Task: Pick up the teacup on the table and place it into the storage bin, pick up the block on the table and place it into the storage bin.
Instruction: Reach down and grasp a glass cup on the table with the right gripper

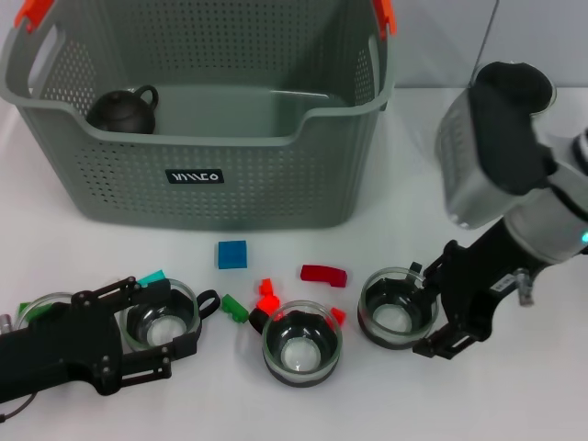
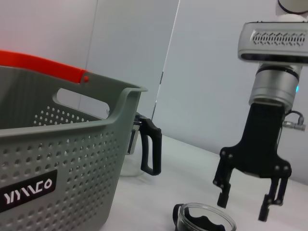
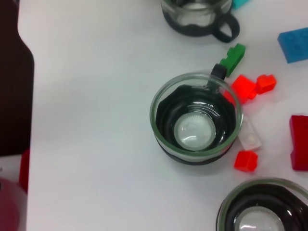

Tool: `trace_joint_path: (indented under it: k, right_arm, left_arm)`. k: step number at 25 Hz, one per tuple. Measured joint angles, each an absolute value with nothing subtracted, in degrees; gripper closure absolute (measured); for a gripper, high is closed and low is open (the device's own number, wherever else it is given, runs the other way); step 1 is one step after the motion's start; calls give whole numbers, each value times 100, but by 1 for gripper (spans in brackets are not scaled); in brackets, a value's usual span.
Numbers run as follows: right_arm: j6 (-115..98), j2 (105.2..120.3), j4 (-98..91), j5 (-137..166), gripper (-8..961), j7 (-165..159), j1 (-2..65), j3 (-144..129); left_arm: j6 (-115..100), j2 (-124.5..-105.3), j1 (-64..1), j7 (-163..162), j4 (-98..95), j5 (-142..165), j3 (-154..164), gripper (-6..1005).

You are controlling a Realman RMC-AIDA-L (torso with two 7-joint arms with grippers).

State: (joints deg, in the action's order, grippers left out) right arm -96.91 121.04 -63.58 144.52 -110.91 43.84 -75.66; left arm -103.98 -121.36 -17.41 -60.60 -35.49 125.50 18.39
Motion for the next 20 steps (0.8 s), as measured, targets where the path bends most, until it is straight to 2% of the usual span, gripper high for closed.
trace_joint_path:
  k: [1, 6, 12, 20]
  right_arm:
    - [-9640, 12111, -6374, 14453, 187, -11146, 4402, -7707]
    - [-9203, 12153, -6369, 14441, 377, -11343, 4453, -8451]
    - [-8675, 12160, -6331, 14466, 374, -11625, 4408, -9182]
    - [-8468, 12153, -6266, 14459, 467, -11791, 4365, -9546]
  left_arm:
    - [-10398, -12138, -1741, -6061, -3548, 12542, 1838, 175]
    - [-10357, -12148, -1750, -6063, -3529, 12513, 1836, 175]
    - [-10329, -12147, -1755, -6064, -3524, 12503, 1831, 175]
    - [-10289, -12146, -1752, -6065, -3524, 12498, 1817, 175]
